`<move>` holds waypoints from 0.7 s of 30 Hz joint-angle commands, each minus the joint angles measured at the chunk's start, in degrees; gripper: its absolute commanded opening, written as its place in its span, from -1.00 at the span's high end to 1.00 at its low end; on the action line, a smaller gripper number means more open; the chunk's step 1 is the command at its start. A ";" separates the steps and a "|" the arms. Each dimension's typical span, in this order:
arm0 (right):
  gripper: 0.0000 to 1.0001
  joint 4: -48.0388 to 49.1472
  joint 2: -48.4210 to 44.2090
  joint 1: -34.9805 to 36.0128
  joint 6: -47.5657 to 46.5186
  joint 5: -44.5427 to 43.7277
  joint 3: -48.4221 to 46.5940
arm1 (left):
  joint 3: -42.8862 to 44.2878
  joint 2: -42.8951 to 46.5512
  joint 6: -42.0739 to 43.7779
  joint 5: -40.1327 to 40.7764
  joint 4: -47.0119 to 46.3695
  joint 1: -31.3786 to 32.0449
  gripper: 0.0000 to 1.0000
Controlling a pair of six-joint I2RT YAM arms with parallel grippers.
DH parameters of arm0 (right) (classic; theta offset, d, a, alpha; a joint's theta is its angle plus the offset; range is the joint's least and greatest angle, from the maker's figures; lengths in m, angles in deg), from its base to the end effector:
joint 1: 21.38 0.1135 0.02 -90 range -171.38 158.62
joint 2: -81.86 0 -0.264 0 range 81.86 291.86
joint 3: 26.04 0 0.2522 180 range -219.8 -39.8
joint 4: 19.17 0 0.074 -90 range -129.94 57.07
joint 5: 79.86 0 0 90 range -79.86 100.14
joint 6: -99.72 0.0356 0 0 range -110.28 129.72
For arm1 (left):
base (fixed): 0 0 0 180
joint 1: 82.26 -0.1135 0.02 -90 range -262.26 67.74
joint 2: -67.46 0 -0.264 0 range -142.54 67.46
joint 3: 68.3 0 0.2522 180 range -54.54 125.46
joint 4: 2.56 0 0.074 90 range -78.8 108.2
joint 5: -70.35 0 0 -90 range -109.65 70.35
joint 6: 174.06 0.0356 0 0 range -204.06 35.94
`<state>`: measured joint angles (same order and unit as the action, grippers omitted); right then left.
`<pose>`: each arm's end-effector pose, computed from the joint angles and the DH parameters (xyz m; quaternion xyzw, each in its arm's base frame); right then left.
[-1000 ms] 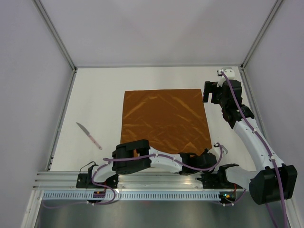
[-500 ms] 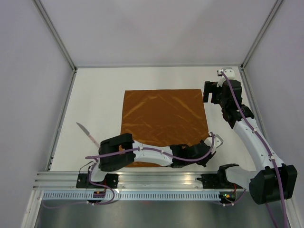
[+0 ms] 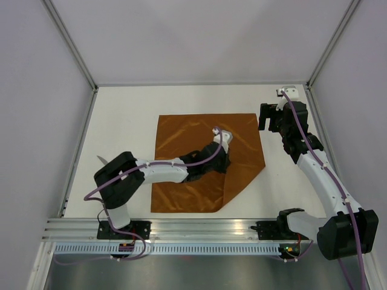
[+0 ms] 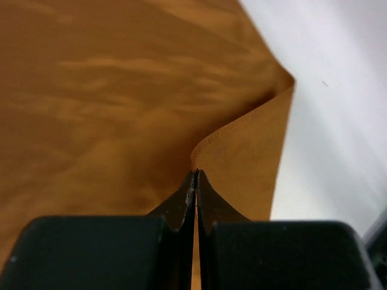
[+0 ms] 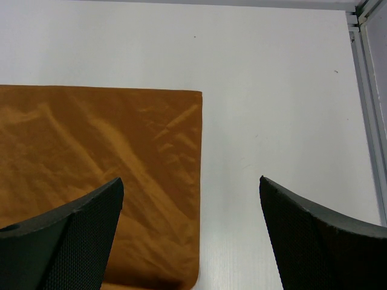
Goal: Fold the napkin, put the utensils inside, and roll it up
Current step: Fold the napkin
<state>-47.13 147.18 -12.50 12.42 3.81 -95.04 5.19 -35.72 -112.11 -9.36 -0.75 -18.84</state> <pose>0.2586 0.0364 0.3246 -0.0153 0.8391 0.0085 0.5437 0.1812 -0.3479 0.1887 0.2222 0.8412 -0.2939 0.3957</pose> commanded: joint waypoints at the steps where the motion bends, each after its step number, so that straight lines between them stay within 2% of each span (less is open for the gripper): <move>1: -0.96 0.13 -0.72 0.26 -0.76 -0.79 -1.71 | -2.06 5.43 -4.82 -3.42 0.87 -7.14 0.95; 10: -0.96 0.22 -0.63 0.17 -0.77 -0.62 -1.54 | -0.05 7.46 -2.98 -6.59 8.33 -20.77 0.95; 21: -0.96 0.40 -0.63 0.26 -0.94 -0.62 -1.45 | 3.38 6.06 -0.86 -10.02 11.59 -33.96 0.95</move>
<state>-47.11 147.18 -12.50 12.20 3.84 -95.04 5.49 -30.36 -113.88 -17.21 9.96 -49.85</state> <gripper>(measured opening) 0.979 0.025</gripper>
